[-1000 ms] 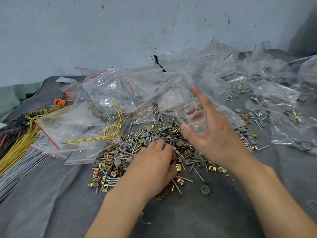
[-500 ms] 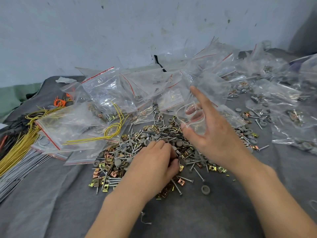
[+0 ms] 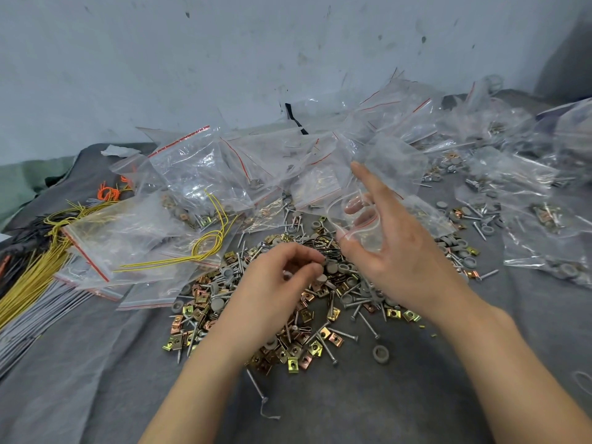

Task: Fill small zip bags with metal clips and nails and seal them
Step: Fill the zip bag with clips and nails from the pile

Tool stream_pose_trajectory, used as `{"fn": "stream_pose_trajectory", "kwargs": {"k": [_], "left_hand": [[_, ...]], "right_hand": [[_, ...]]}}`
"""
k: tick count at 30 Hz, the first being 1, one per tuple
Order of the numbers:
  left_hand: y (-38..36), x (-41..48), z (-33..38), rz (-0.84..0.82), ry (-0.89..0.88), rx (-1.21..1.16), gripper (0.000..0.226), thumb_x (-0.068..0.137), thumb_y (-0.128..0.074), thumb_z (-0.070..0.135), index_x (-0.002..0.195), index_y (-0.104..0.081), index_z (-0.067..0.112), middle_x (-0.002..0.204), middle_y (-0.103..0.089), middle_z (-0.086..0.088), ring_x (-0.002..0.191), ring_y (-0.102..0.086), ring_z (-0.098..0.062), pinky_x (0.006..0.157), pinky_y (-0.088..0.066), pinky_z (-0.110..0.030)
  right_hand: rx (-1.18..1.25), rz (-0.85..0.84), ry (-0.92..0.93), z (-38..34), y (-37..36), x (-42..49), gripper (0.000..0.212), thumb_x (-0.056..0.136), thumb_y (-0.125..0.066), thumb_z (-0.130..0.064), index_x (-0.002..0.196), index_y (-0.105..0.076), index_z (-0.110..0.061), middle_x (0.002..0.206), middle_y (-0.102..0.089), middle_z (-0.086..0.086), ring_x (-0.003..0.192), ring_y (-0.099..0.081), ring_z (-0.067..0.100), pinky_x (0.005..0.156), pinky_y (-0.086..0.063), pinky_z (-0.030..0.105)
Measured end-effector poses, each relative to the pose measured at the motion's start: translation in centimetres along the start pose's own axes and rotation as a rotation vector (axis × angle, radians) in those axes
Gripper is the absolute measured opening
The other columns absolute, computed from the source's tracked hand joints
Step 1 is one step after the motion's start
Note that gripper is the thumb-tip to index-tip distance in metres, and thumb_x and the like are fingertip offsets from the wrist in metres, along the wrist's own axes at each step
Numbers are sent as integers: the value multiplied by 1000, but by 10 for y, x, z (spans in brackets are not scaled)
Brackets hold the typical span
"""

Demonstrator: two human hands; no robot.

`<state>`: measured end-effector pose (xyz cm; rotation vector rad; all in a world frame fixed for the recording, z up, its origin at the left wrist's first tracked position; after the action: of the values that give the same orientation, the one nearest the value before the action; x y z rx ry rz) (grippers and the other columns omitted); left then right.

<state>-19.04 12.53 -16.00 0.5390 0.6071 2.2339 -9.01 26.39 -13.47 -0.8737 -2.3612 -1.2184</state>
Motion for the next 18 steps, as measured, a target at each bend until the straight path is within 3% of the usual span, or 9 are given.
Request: {"fn": "stream_pose_trajectory", "kwargs": {"k": [3,6,9,14,18], "left_hand": [[8,1,-1,60,37,-102,12,94,-66,21,97,-70,32,88,-73,6,84,-66,-10,79,-53,-26],[14,3,3,124,36,-209,12,93,-66,18,96,-71,28,82,-74,2,73,-65,-6,67,-50,-15],[17,5,8,159,20,-337,12,93,-66,13,98,-72,22,83,-74,-2,70,-63,-2,66,-48,-11],[10,6,7,163,82,-604,10,90,-67,18,98,-72,14,80,-73,1,75,-67,-6,68,-52,-18],[-2,7,2,49,176,-806,22,82,-68,27,97,-71,12,86,-71,-3,80,-65,-12,78,-50,-28]], "right_hand": [[-18,-19,21,-7,0,0,67,88,-53,-45,148,-24,-51,116,-49,-22,102,-51,-8,92,-44,30],[-65,-52,38,-15,-1,1,42,82,-49,-46,125,-49,-47,109,-50,-18,94,-55,3,83,-47,30],[-73,-60,43,-20,-5,1,26,79,-52,-49,103,-59,-41,102,-52,-15,89,-56,8,81,-46,34],[-99,-65,57,-22,-10,1,31,81,-71,-45,110,-61,-37,105,-54,-13,94,-58,11,91,-48,41],[-104,-38,67,-24,-6,0,33,85,-64,-50,115,-60,-39,105,-52,-14,94,-55,9,91,-48,39]]}}
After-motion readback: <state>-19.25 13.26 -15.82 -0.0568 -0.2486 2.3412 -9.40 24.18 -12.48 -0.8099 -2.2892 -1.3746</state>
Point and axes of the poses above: each hand's wrist, its own x-axis towards the middle knuckle, its own y-axis out of the back of the hand, z = x × y, the point moved 8 cm from there along x, towards the middle knuckle
